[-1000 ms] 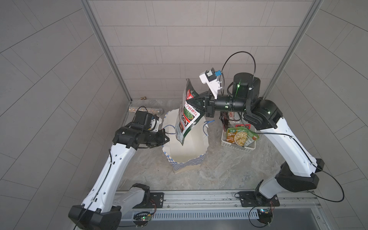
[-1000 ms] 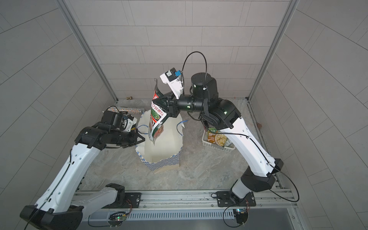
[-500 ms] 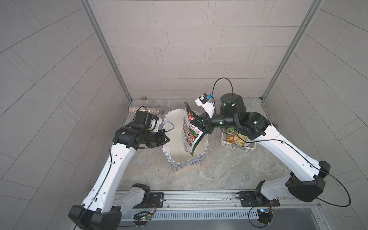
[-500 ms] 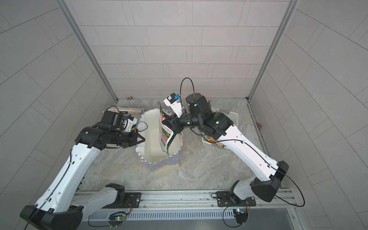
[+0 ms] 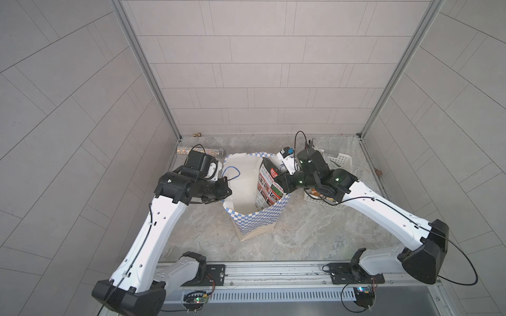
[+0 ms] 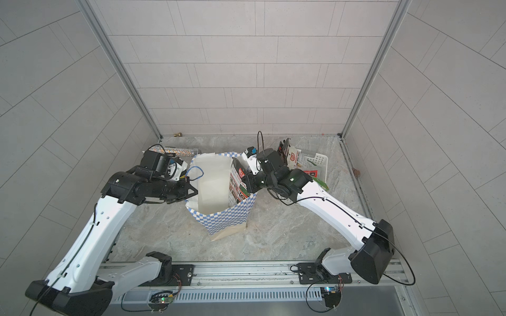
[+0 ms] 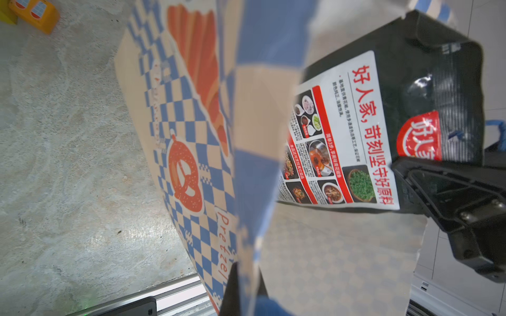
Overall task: Place the condiment packets inside the bag
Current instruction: Place the condiment packet in the paper bag.
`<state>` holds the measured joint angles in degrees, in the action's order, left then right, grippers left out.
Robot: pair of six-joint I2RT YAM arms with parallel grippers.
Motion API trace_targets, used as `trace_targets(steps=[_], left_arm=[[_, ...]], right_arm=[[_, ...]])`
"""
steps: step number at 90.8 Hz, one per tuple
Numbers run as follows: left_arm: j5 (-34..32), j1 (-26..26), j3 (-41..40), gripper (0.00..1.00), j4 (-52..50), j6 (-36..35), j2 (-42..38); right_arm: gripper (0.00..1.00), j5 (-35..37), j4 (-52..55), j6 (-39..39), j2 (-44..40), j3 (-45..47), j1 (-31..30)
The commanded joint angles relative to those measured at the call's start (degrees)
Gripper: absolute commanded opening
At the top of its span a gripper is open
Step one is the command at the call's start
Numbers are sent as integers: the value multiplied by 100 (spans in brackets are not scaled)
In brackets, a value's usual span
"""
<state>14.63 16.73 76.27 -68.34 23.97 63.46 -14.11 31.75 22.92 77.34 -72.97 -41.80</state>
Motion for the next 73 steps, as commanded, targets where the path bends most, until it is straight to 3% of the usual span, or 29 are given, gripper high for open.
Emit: trace_targets(steps=[1, 18, 30, 41, 47, 57, 73], left_arm=[[-85, 123, 16, 0, -3, 74, 95], [-113, 143, 99, 0, 14, 30, 302], [-253, 139, 297, 0, -41, -62, 404], [-279, 139, 387, 0, -82, -153, 475], [-299, 141, 410, 0, -110, -200, 489], [-300, 138, 453, 0, -127, -262, 482], [-229, 154, 520, 0, -120, -308, 446]], right_arm=[[0, 24, -650, 349, -240, 145, 118], [15, 204, -506, 313, -372, 187, 117], [36, 360, -373, 214, -639, 182, 126], [43, 694, -227, 35, -1072, 136, 230], [46, 1038, -70, 52, -1313, 113, 491], [56, 1014, 139, 86, -1454, 198, 1566], [60, 971, 157, -504, -640, 242, 2689]])
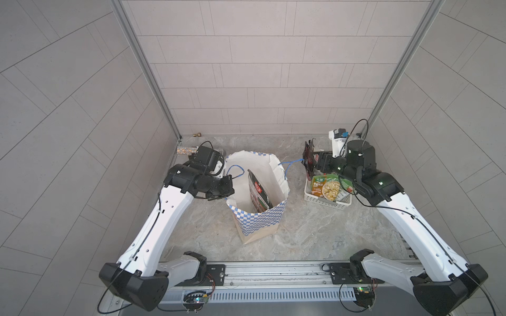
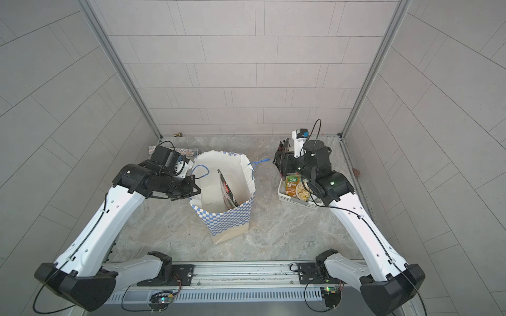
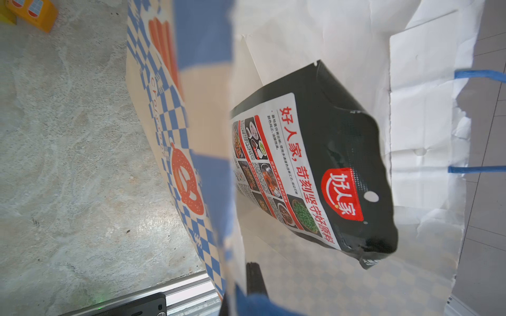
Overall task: Place the condiment packets inside the bag
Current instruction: Place the condiment packet in the paper bag, then pick up the condiment packet from the storage box.
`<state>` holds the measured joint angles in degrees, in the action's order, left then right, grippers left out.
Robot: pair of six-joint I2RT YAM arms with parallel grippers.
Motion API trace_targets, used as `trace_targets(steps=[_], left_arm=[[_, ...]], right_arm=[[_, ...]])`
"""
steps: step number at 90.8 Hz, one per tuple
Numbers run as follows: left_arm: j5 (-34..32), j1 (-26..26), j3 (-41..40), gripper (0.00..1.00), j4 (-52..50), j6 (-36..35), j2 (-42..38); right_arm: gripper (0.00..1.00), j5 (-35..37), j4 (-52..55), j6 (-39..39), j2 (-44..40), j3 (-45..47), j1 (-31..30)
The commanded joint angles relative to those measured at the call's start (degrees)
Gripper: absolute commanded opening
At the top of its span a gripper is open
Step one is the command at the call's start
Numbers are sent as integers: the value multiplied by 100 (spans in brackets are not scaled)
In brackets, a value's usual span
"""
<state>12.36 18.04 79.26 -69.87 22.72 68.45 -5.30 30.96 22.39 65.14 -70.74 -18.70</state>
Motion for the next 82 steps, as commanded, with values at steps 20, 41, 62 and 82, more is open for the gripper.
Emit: trace_targets(steps=[20, 41, 62, 82], left_arm=[[-5, 22, 98, 0, 39, -240, -74], [71, 24, -21, 0, 90, -253, -111], [109, 24, -99, 0, 122, -253, -155], [85, 22, -150, 0, 122, -266, -226]], right_arm=[[57, -542, -74, -632, 1201, -30, 463], [47, -147, -235, -587, 1580, 25, 464], [40, 560, 60, -515, 2199, -365, 464], [0, 1256, 274, -359, 2154, -499, 455]])
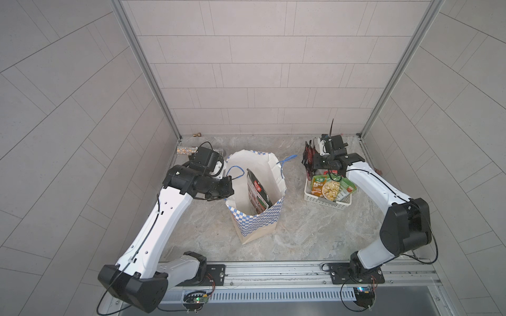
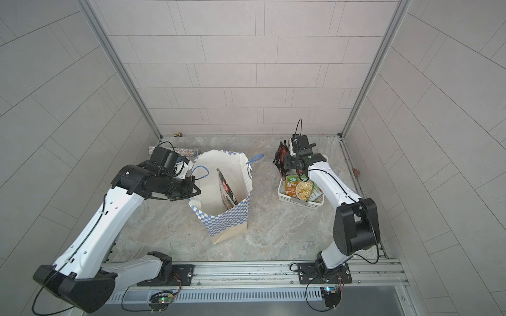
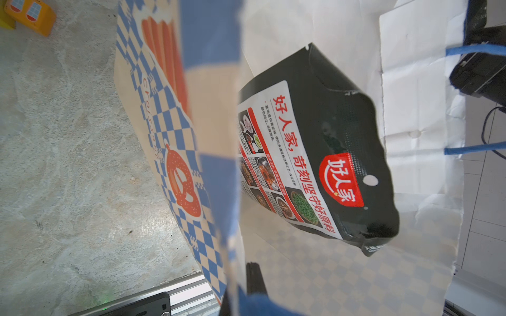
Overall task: Place the condiment packets inside the bag
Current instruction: Pick up the condiment packet from the storage box.
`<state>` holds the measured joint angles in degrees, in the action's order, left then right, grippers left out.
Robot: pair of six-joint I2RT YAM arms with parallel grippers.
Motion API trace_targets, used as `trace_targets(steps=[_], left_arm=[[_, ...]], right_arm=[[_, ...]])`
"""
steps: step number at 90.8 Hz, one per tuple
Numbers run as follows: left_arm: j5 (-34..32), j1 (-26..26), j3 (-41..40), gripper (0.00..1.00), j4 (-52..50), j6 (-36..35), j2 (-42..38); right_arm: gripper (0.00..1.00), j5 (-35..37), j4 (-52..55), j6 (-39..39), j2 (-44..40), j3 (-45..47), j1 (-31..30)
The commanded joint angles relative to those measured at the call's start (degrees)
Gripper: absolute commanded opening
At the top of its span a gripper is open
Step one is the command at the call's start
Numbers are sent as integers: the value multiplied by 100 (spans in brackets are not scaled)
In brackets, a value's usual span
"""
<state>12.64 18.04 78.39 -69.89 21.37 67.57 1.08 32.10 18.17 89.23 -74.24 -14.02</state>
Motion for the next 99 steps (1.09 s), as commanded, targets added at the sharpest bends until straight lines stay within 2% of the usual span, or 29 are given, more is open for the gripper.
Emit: trace_targets(steps=[1, 28, 49, 68, 99], left_arm=[[59, 23, -66, 0, 120, -132, -139], [112, 24, -78, 0, 152, -162, -114], [156, 24, -63, 0, 179, -202, -120], [231, 20, -60, 0, 188, -212, -103], [278, 19, -128, 0, 246, -229, -103]], right_arm=[[0, 637, 163, 59, -295, -146, -13], [0, 863, 603, -625, -1158, -805, -183], [0, 984, 1118, -1159, -1695, -1842, -750], [0, 1721, 1483, -2029, -1673, -3320, -2123], [0, 1425, 1548, -2815, -932, -5538, -4105]])
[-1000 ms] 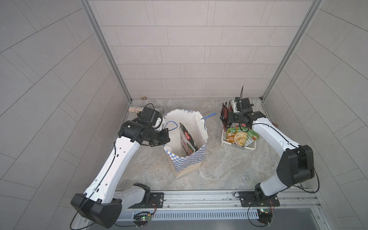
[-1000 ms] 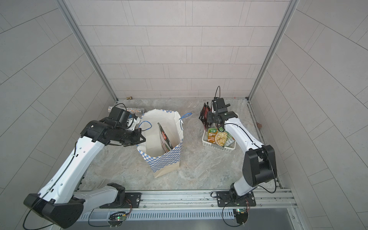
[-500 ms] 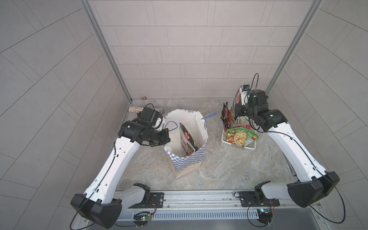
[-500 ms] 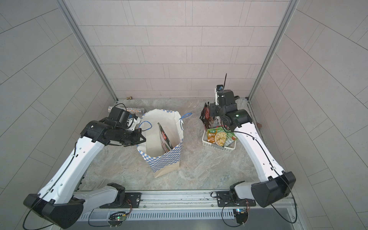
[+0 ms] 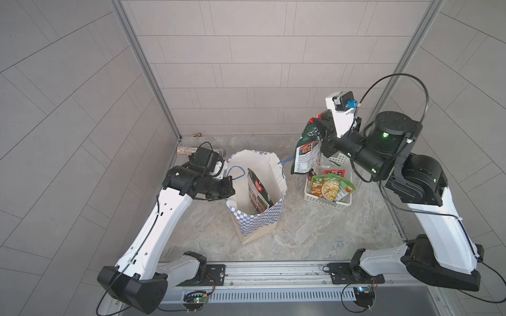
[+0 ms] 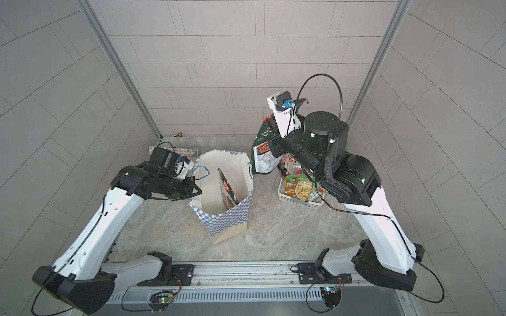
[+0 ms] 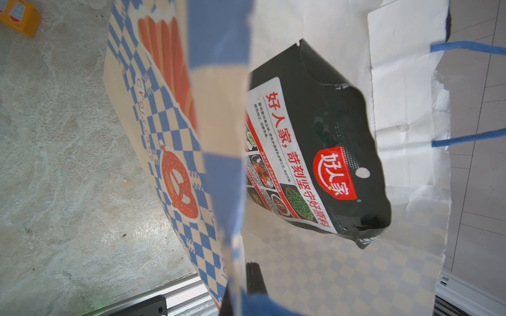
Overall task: Place the condiment packets inside the bag
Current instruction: Pick up the condiment packet from the storage box, then place the condiment packet in the paper bag.
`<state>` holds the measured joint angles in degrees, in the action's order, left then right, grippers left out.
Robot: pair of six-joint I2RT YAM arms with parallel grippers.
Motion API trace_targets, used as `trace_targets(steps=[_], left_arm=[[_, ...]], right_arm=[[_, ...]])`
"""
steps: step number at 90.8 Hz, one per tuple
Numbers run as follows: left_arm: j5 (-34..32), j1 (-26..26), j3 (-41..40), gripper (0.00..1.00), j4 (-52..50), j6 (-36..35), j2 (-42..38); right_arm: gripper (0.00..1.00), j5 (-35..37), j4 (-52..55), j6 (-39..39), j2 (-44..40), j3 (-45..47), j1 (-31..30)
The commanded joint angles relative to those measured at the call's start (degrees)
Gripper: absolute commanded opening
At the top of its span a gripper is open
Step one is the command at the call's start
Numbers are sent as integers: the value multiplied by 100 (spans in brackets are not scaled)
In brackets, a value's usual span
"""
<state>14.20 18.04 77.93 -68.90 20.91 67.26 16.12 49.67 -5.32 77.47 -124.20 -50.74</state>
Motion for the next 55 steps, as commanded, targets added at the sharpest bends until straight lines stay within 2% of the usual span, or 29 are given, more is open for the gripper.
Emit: trace_targets(steps=[1, 9, 22, 43, 55], left_arm=[[130, 17, -84, 0, 148, -188, -77], [127, 23, -100, 0, 145, -200, -89], [118, 23, -100, 0, 149, -219, -112], [120, 20, -99, 0, 145, -240, -163], [131, 19, -98, 0, 149, -241, -165]], right_arm=[[0, -125, -206, -476, 274, -604, -488], [0, -750, -203, -463, 481, -928, -751], [0, -2013, -280, -194, 723, -992, -779], [0, -2409, -480, -183, 864, -225, -777], [0, -3242, -571, -239, 976, 119, -779]])
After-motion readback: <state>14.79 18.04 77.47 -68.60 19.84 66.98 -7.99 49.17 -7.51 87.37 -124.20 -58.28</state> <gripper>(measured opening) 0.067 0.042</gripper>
